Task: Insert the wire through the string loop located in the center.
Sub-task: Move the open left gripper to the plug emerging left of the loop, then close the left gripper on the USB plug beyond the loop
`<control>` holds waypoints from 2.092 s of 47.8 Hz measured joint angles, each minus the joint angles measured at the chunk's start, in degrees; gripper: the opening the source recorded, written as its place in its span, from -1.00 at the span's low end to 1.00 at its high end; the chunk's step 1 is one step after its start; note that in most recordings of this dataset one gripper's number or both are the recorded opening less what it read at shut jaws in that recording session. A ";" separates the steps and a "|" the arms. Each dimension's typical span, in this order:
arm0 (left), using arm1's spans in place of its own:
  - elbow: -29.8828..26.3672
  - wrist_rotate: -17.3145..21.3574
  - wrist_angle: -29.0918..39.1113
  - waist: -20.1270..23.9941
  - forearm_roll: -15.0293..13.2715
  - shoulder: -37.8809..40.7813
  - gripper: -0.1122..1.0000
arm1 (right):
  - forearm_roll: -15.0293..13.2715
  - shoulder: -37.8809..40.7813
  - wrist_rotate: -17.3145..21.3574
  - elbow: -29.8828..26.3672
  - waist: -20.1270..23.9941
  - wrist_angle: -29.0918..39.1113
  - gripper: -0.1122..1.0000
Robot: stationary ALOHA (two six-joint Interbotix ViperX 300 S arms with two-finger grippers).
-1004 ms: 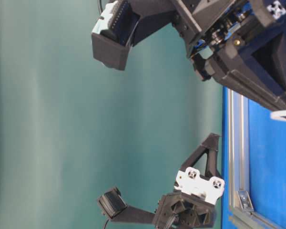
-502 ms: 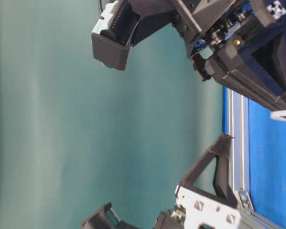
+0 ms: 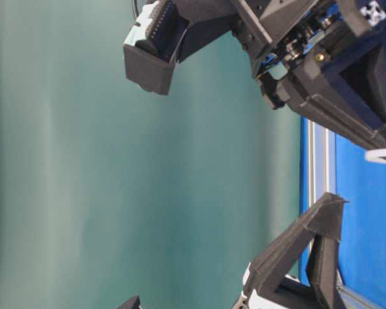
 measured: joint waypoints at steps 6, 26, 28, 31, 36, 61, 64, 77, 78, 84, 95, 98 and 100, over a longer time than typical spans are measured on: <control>-0.26 0.00 0.09 0.62 0.00 -0.09 -0.80 | 0.00 0.00 0.00 0.09 0.00 0.00 -0.83; -0.88 0.44 2.99 1.05 0.00 -0.09 -0.76 | 0.09 0.00 0.00 0.00 0.00 0.00 -0.83; -0.88 0.00 2.99 1.14 0.00 -0.09 -0.64 | 0.09 0.09 0.00 0.00 0.00 0.00 -0.83; -0.88 -0.18 2.99 1.23 0.00 0.00 -0.37 | 0.00 0.00 0.00 0.00 0.00 0.00 -0.83; -0.97 0.00 2.99 1.23 0.00 -0.09 0.23 | 0.00 0.09 0.00 0.00 0.00 0.00 -0.83; -0.97 0.09 2.99 1.05 0.18 -0.09 0.81 | 0.09 0.00 0.00 0.00 0.00 0.00 -0.83; -1.05 0.09 3.08 1.05 0.26 0.00 0.81 | 0.00 0.09 0.00 0.00 0.00 0.00 -0.83; -1.49 -0.09 3.96 0.79 0.26 0.53 0.80 | 0.09 0.00 0.00 0.00 0.00 0.00 -0.83; -1.49 -0.09 4.04 0.70 0.26 0.70 0.80 | 0.09 0.00 0.00 0.00 0.00 0.00 -0.83; -1.67 -0.09 4.31 0.44 0.26 1.67 0.80 | 0.09 0.00 0.00 0.00 0.00 0.00 -0.83; -2.11 -0.09 4.31 -0.09 0.26 4.92 0.80 | 0.00 0.00 0.00 0.00 0.00 0.00 -0.83; -2.29 -0.09 4.31 -0.18 0.26 5.71 0.79 | 0.09 0.00 0.00 0.00 0.00 0.00 -0.83; -2.46 -0.09 4.31 -0.26 0.26 5.98 0.79 | 0.09 0.00 0.00 0.00 0.00 0.00 -0.83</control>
